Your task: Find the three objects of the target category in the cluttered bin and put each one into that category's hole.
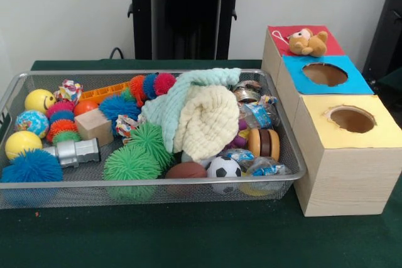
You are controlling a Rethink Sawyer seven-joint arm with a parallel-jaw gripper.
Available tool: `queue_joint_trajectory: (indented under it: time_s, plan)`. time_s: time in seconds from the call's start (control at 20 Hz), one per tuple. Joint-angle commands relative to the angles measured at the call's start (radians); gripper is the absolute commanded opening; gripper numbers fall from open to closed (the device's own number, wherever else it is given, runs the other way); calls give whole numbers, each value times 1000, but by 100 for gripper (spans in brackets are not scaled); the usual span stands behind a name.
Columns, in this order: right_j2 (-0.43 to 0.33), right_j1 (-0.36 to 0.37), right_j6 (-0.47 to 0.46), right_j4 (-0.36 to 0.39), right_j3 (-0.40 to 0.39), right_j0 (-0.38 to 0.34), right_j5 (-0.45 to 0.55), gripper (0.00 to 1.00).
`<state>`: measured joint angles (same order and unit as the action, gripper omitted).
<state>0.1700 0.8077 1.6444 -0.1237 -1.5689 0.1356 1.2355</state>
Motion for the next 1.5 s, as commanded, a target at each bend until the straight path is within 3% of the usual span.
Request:
queue_joint_trajectory:
  time_s: [0.05,0.15,0.35,0.7,0.85,1.5]
  plan:
    - [-23,-7,105,80,163,-56,-114,100]
    - [-14,-6,105,118,189,-57,-273,100]
    - [-23,-3,103,136,184,-72,-382,100]
    - [-58,-76,125,130,19,-109,-624,100]
    - [-81,-125,136,107,-23,-128,-684,100]
    - [-126,-285,179,63,-53,-155,-812,100]
